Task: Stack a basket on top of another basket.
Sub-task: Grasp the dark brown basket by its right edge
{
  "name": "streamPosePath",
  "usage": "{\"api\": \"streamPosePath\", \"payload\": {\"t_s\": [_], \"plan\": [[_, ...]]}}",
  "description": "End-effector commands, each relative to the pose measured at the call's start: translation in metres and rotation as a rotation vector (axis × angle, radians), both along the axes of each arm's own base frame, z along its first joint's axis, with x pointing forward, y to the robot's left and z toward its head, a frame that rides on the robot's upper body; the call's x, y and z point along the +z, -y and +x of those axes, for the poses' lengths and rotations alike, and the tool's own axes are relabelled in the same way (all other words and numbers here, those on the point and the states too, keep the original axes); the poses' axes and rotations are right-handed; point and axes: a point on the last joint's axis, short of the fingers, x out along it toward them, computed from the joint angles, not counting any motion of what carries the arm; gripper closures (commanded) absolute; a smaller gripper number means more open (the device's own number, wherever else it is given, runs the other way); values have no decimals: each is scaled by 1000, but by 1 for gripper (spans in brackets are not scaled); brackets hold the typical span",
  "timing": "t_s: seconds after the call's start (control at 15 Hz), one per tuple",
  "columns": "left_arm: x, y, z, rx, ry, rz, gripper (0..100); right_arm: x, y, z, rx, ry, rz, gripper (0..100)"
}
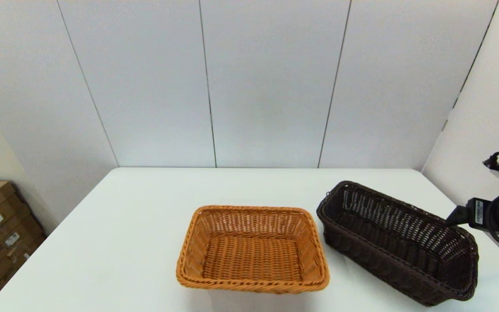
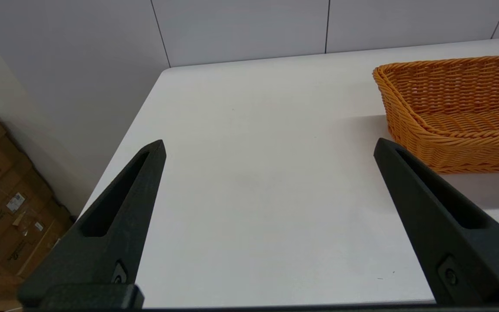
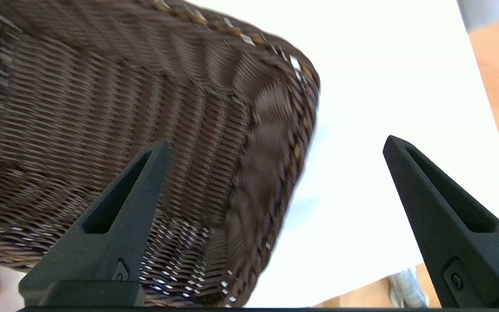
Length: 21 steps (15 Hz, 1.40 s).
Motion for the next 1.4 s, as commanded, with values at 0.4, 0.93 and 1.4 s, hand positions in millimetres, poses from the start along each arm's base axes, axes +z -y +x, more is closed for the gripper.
{"api": "streamPosePath", "payload": {"t_s": [0.4, 0.93, 1.4], "plan": [[-1, 0, 0, 0, -6, 1, 0, -43, 4, 11, -13, -223, 50, 0], [-1, 0, 0, 0, -6, 1, 0, -73, 12, 28, -28, -321, 73, 0], [-1, 0, 0, 0, -6, 1, 0, -83, 18, 40, -99, -333, 96, 0]]}}
